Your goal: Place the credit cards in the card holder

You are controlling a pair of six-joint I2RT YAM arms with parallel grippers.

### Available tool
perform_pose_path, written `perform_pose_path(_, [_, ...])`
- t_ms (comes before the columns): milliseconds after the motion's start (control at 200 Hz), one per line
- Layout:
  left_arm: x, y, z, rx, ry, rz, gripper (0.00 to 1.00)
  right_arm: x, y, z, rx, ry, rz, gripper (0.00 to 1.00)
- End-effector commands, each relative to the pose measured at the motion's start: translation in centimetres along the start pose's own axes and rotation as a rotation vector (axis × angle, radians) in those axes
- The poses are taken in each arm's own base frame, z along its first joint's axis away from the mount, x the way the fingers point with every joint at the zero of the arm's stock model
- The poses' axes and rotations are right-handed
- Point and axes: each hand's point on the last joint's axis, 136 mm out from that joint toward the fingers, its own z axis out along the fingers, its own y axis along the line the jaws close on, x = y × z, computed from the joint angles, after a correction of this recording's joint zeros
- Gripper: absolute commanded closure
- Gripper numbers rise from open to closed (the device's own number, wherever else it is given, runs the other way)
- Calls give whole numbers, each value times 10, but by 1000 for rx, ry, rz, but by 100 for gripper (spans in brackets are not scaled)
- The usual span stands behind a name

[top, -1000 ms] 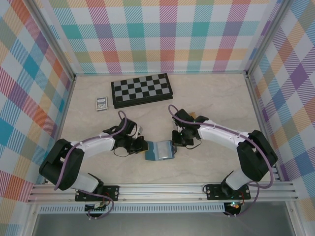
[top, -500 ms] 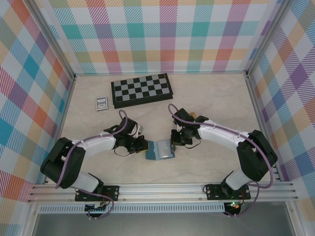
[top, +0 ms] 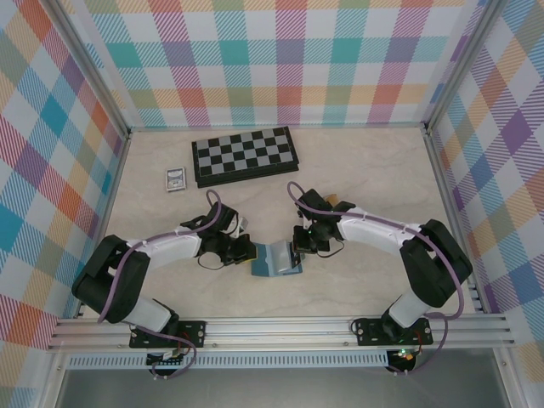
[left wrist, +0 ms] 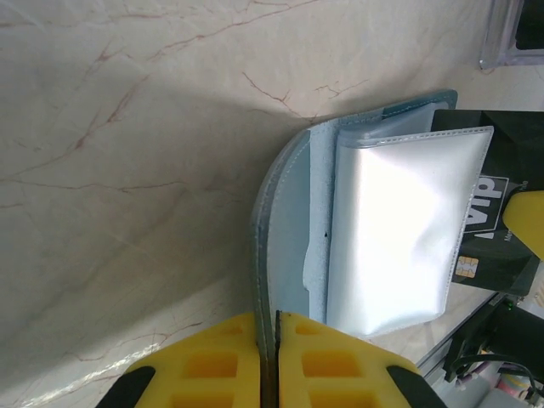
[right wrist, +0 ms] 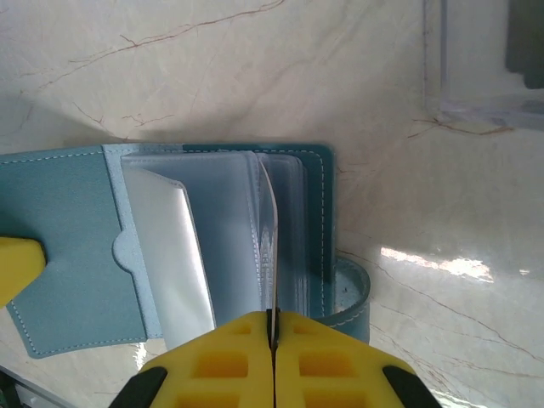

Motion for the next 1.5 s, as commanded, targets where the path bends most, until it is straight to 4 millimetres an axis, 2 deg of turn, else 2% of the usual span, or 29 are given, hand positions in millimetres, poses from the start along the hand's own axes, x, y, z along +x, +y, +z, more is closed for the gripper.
perform_pose_path(0, [-2, -3, 2, -3, 1, 25, 92, 9, -15, 4, 58, 26, -22, 94])
perform_pose_path(125, [-2, -2, 2, -5, -2, 23, 93, 7, -11, -3, 41, 4, -27, 93])
perform_pose_path(225, [-2, -2, 3, -7, 1, 23, 93, 9, -17, -2, 82, 25, -22, 94])
perform_pose_path(325, [-1, -2, 3, -6, 1, 21, 93, 6, -11, -6, 50, 0, -27, 93])
perform_pose_path(485, [-1, -2, 5, -3, 7, 20, 93, 10, -16, 6, 68, 39, -17, 94])
perform_pose_path(625, [-2, -4, 4, 1, 2, 23, 93, 10, -16, 7, 74, 39, -9, 94])
perform_pose_path(940, [0, -2, 10, -6, 12, 19, 94, 17, -7, 30, 84, 84, -26, 95])
perform_pose_path(1080, [2, -1, 11, -11, 14, 22, 94, 15, 2, 31, 48, 83, -28, 95])
perform_pose_path(1300, [2, 0, 13, -14, 7, 18, 94, 4, 41, 23, -122, 61, -37, 94])
perform_pose_path(1500, [0, -1, 12, -14, -5, 18, 95, -7, 58, 0, -164, 12, -61, 93])
